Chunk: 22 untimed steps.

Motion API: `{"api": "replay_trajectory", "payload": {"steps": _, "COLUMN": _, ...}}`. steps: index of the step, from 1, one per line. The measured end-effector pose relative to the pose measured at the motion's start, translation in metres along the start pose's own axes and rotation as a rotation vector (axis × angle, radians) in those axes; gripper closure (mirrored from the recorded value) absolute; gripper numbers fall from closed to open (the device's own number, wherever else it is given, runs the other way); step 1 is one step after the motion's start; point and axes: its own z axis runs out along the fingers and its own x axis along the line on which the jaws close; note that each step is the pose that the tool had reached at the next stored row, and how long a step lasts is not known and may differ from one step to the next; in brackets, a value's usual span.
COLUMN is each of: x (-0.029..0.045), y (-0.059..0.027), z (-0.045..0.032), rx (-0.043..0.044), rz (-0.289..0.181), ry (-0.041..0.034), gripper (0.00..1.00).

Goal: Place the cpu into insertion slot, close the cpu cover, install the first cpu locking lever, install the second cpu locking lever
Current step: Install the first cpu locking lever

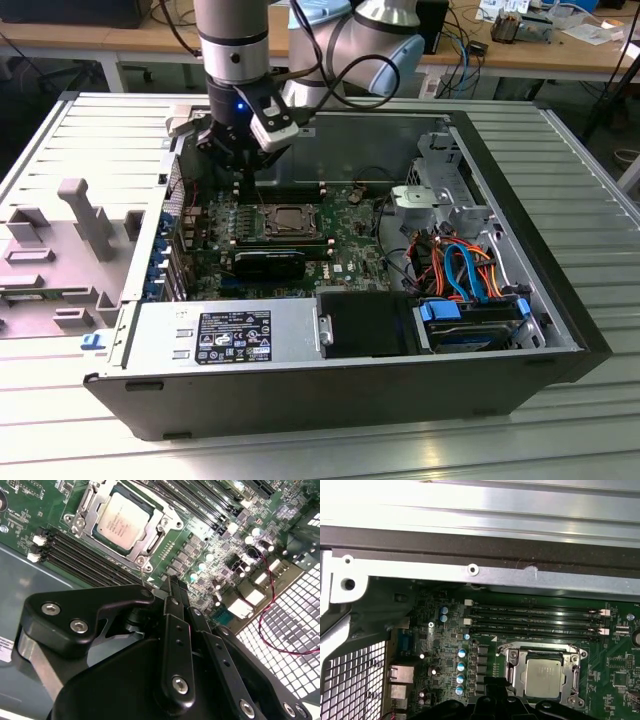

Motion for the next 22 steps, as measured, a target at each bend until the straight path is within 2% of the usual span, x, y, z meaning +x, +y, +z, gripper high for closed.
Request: {"api": "replay_trajectory", "payload": {"steps": 22, "x": 0.0077, "y": 0.0006, "z": 0.0046, "rx": 0.0000, "rz": 0.000, "ry": 0.0000, "gripper": 0.89}}
